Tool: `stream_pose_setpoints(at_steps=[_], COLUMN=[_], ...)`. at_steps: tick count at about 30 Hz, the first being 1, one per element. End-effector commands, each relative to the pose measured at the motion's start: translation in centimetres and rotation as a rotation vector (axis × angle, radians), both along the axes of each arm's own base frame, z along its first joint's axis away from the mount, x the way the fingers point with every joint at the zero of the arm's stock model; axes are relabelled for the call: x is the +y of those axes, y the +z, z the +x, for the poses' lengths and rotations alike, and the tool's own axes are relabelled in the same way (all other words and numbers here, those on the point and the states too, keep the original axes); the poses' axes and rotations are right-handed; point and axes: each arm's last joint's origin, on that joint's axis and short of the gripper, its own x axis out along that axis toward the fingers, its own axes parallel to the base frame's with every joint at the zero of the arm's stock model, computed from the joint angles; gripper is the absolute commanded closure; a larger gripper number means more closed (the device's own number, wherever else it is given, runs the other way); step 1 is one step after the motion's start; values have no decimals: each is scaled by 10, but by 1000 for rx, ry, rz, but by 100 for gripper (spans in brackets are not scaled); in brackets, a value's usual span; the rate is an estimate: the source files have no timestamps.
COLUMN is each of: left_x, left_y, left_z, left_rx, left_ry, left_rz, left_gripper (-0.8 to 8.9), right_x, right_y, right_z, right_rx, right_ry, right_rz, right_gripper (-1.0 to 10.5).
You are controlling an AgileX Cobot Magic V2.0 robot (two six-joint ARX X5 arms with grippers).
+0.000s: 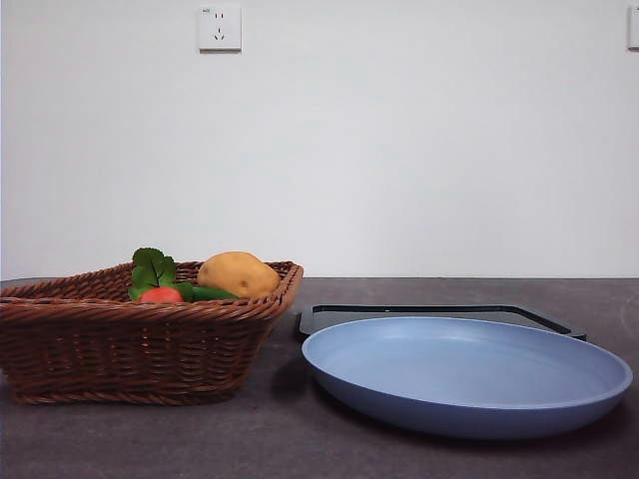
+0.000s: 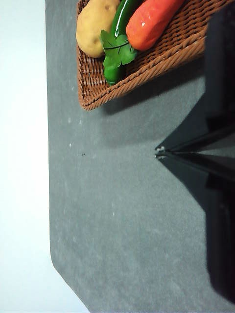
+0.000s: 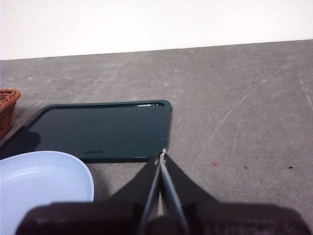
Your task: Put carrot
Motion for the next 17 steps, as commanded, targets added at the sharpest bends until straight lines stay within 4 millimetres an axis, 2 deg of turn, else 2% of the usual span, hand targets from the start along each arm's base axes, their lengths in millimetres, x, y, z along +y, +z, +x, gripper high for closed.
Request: stream_pose_setpoints(at_steps=[1,4,9,14,17], left_x=[0,-1,-6,-9,-9], left_y=[0,3,6,9,10], left_z=[0,1,0,0,0], left_rx=[-18,-40,-27,-44,-43], left_ry=[-1,-36,-166,-259,-263], left_rz=[-14,-119,-371,-404,-419], left_gripper=[805,805,805,806,807], right_x=[0,0,0,0,1], right_y=[-2,0,0,0,2], right_z=[0,1,1,1,0], right_rx=[0,-16,17,42,50], right_ry=[-6,-7,-40,-63,-37], right_rz=[14,38,277,451,482], right_gripper=[943,943,943,943,943])
